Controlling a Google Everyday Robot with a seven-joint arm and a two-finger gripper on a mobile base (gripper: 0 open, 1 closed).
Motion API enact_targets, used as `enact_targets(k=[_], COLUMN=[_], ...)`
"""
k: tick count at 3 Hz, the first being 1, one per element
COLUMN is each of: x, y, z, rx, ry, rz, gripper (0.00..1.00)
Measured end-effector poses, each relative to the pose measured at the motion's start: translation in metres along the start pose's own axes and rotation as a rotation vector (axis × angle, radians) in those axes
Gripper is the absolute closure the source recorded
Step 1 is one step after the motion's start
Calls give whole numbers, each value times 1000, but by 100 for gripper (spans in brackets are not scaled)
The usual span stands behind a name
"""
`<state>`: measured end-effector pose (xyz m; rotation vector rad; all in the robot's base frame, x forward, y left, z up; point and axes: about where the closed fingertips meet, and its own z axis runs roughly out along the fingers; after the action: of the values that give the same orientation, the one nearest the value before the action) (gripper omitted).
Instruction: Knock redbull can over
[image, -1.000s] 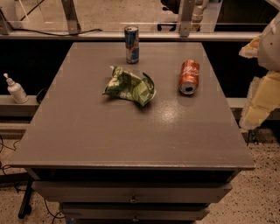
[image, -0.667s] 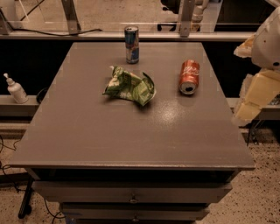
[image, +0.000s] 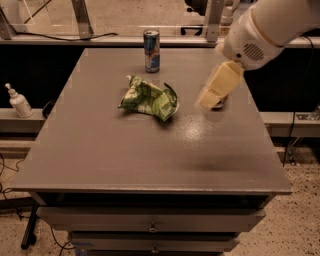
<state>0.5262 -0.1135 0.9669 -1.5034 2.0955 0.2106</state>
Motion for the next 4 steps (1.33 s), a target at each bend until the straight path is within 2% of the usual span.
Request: enact_targets(k=[1, 2, 3, 4], x=[-46, -52, -51, -52], y=[-32, -41, -39, -43], z=[30, 30, 30, 36], rx=[19, 51, 45, 64], ry=[-158, -187, -181, -205], rz=[81, 88, 86, 110], gripper=[0, 0, 0, 0])
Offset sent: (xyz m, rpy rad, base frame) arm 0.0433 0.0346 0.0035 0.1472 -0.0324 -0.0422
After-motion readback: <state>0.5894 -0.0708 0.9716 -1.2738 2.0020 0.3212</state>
